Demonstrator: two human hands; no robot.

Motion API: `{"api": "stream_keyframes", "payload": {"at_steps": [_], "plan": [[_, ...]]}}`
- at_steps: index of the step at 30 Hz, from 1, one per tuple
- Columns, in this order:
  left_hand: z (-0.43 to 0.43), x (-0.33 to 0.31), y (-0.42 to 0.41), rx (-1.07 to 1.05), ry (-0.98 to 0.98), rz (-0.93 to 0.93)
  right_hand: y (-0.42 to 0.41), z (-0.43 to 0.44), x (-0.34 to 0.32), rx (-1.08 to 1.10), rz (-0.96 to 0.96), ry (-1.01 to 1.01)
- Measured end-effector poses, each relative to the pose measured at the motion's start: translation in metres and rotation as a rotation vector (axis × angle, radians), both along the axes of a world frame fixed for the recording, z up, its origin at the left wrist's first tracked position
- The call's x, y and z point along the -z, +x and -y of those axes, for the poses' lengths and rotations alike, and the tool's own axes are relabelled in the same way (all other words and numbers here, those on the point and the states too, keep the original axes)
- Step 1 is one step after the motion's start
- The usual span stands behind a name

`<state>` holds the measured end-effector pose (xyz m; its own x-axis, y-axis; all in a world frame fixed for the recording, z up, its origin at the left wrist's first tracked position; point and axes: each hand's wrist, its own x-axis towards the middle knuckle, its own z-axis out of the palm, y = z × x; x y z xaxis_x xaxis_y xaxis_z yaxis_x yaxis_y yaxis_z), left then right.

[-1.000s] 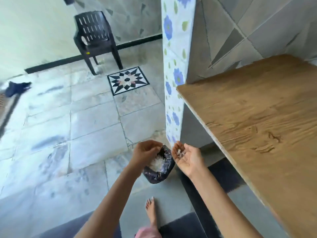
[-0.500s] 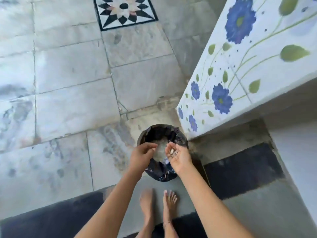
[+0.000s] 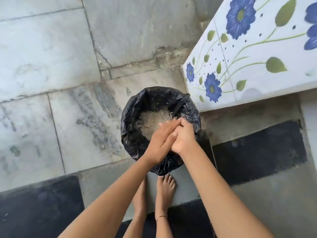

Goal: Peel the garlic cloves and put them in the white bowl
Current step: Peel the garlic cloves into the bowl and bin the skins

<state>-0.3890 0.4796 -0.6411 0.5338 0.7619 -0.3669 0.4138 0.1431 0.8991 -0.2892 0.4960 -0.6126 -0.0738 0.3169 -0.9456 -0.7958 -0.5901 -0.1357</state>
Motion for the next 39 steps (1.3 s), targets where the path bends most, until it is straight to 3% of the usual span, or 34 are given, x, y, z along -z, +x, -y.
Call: {"api": "stream_keyframes", "payload": {"at_steps": [3, 4, 5, 7, 9, 11, 13, 16, 19, 26, 32, 37, 39], "plan": [[-0.017, 0.026, -0.009, -0.021, -0.11, -0.513, 0.012, 0.004, -0.003, 0.035, 0.05, 0.041], [-0.021, 0.023, -0.007, -0.084, -0.099, -0.498, 0.016, 0.005, -0.002, 0.045, 0.08, 0.043], [-0.024, 0.012, 0.001, -0.138, -0.059, -0.346, 0.02, 0.004, 0.0, 0.043, 0.1, 0.03], [-0.015, -0.012, 0.016, -0.024, 0.015, -0.061, 0.021, 0.002, 0.001, 0.019, 0.078, 0.015], [-0.001, 0.002, 0.011, 0.086, 0.022, -0.116, 0.016, -0.003, -0.008, 0.001, 0.053, 0.032], [-0.008, 0.016, -0.005, -0.018, -0.058, -0.434, 0.012, -0.002, -0.021, -0.056, 0.119, 0.111], [-0.015, 0.007, -0.016, -0.092, -0.107, -0.574, 0.01, 0.003, -0.03, -0.311, 0.367, 0.172], [-0.019, -0.037, -0.018, -0.154, -0.048, -0.511, 0.013, 0.015, -0.041, -0.951, 0.993, 0.289], [-0.017, -0.091, -0.023, -0.194, 0.021, -0.488, 0.021, 0.025, -0.069, -1.315, 1.295, 0.432], [0.004, -0.289, -0.026, -0.1, 0.296, -0.536, 0.029, 0.07, -0.256, -1.199, 1.521, 0.589], [0.059, -0.481, -0.023, -0.056, 0.586, -0.413, 0.034, 0.154, -0.441, -0.797, 1.794, 0.655], [0.127, -0.585, 0.009, -0.008, 0.816, -0.252, 0.048, 0.246, -0.539, -0.448, 1.928, 0.681], [0.153, -0.606, 0.028, 0.036, 0.876, -0.199, 0.063, 0.28, -0.562, -0.401, 2.006, 0.663]]}}
